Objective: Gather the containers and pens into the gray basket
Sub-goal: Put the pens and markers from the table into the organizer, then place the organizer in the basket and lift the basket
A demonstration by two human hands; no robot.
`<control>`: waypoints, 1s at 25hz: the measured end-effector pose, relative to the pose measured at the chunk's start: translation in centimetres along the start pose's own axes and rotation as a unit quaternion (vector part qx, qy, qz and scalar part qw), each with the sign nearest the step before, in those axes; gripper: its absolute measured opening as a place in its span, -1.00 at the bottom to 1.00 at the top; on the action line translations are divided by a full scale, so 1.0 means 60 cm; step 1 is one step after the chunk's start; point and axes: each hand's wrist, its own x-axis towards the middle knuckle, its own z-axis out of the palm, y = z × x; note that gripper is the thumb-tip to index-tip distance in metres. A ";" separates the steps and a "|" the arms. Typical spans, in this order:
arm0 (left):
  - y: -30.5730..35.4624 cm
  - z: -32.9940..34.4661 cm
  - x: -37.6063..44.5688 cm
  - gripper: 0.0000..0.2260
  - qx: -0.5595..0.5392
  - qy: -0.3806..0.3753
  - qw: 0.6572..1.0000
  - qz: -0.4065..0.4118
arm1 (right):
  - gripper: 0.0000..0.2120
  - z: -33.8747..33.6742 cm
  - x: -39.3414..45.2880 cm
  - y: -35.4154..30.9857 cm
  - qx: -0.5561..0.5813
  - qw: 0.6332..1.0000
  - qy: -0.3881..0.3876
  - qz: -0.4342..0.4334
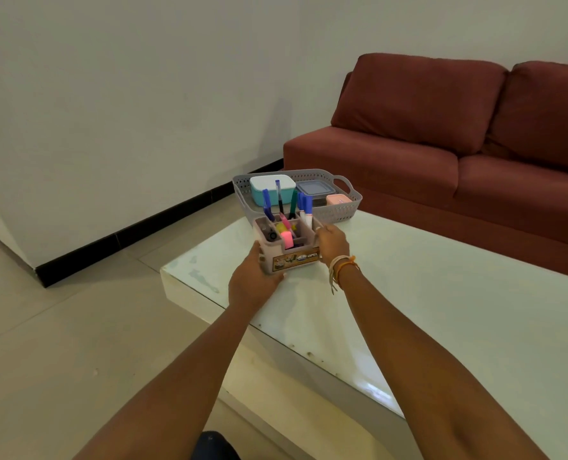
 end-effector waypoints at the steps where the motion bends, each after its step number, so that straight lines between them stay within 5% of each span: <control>1: 0.001 0.002 -0.002 -0.23 0.041 -0.015 0.999 0.013 | -0.67 -0.010 0.005 -0.001 -0.006 1.000 0.024 0.003; 5: 0.028 0.021 0.000 -0.26 0.162 -0.108 0.978 0.071 | -0.65 -0.079 0.038 0.026 -0.038 0.993 0.107 0.027; 11: 0.084 0.087 0.015 -0.51 0.152 -0.183 0.965 0.112 | -0.67 -0.142 0.059 0.065 0.120 0.983 0.096 0.097; 15: 0.079 0.083 0.067 -0.81 -0.029 -0.032 0.997 0.060 | -0.60 -0.128 0.062 0.103 0.058 0.991 0.098 0.070; 18: 0.069 0.061 0.122 -0.60 0.034 0.078 0.996 -0.002 | -0.63 -0.126 0.076 0.104 0.034 0.993 0.103 0.052; 21: 0.054 0.060 0.175 -0.37 0.103 0.101 0.986 -0.088 | -0.62 -0.133 0.107 0.110 0.037 0.995 0.090 0.035; 25: 0.020 0.082 0.209 -0.56 0.095 0.127 0.984 -0.086 | -0.60 -0.142 0.141 0.127 0.060 0.997 0.051 0.020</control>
